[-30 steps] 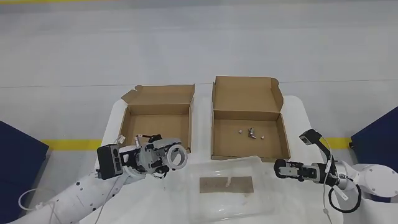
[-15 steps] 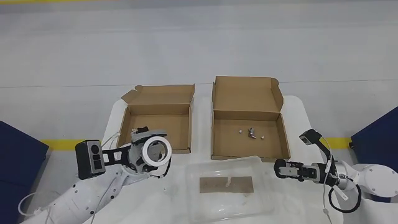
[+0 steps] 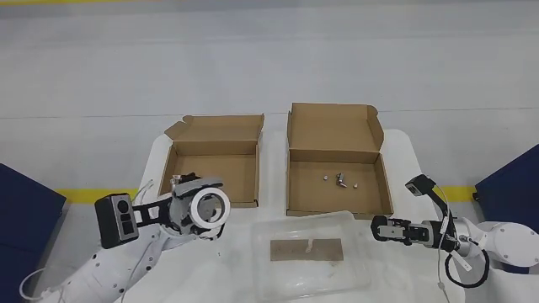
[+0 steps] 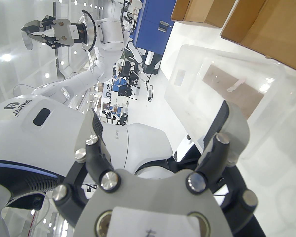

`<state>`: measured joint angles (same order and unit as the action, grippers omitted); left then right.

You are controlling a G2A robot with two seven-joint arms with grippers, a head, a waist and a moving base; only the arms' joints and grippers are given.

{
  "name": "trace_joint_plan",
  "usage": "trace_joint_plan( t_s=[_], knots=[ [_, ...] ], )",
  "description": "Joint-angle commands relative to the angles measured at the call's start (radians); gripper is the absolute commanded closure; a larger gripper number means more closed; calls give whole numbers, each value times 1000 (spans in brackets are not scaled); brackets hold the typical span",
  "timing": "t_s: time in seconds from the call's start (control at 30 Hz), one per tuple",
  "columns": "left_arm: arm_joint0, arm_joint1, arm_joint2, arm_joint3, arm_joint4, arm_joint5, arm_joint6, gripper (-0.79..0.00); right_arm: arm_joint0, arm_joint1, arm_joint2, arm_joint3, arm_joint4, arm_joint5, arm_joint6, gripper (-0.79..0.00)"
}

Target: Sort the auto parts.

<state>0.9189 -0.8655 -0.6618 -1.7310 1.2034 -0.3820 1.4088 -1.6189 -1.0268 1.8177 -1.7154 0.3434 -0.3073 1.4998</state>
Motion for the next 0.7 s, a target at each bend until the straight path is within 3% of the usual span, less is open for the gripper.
trace_joint_plan(
  t_s=[0.0,0.3,0.67],
  knots=[
    [8,-2,-13,-4,23,9,-18,0,0,0,0,0,0,0,0,-785],
    [48,-20,-55,-44,9,-28,1,0,0,0,0,0,0,0,0,-785],
    [78,-42,-76,-158,-147,-28,1,0,0,0,0,0,0,0,0,-785]
  ],
)
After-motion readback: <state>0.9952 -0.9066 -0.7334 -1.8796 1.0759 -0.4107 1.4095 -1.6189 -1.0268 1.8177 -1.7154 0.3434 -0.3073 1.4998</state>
